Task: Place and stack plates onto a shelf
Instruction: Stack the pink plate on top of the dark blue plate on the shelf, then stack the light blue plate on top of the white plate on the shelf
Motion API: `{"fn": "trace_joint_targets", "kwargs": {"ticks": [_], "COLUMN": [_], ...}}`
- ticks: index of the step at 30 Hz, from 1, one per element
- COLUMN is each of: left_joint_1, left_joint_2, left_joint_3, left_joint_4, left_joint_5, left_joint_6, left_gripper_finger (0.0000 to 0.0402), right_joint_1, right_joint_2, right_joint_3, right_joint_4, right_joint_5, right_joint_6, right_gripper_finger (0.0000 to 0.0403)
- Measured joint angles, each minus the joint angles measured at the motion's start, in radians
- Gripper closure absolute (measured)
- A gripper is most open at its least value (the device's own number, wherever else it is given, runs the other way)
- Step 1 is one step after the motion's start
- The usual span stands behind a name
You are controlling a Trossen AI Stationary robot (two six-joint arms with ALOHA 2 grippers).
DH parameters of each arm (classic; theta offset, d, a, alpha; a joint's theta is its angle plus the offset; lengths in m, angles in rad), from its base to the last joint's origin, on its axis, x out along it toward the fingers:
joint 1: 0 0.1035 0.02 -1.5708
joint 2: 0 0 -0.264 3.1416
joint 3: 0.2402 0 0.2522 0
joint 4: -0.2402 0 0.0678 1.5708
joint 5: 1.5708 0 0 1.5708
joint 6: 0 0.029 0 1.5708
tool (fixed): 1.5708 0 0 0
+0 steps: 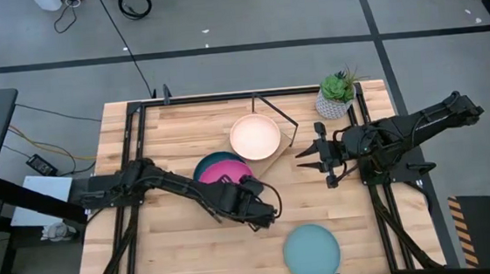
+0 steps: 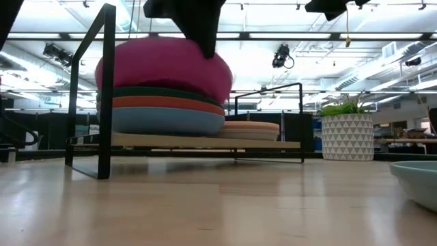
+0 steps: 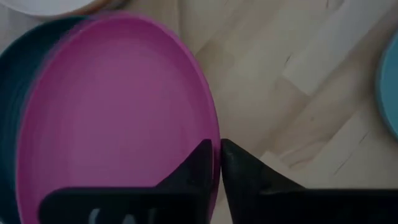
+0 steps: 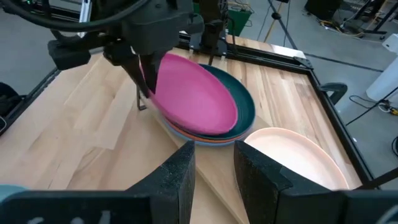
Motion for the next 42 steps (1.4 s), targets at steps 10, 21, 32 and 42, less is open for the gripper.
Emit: {"fn": "trace_joint_targets", "kwargs": {"ticks": [10,21,32,42], "left_joint_1": [0.003,-0.067,-0.214,-0.274], "left_joint_2": [0.0,0.0,0.061,0.039], "left_joint_3": [-0.002,-0.002,-0.003,-0.003], "left_joint_4": [0.0,0.24,0.554,0.515], "left_joint_5": [-0.032,0.162,-0.008,-0.075], "left_joint_6": [0.132,0.523,1.014,0.971], "left_gripper_finger": [0.0267,0.0252,0.0258,0.0258], "right_joint_1": [0.0,0.086,0.257,0.44], "right_joint_2": [0.006,0.103,0.084,0.253], "right_joint_3": [0.0,0.0,0.0,0.0], "right_joint_4": [0.004,-0.044,-0.086,-0.133], "right_joint_5": [-0.012,-0.074,0.018,0.057], "right_joint_6": [0.011,0.102,0.243,0.421], "right_gripper_finger": [0.0286,0.0286,0.0286,0.0286]}}
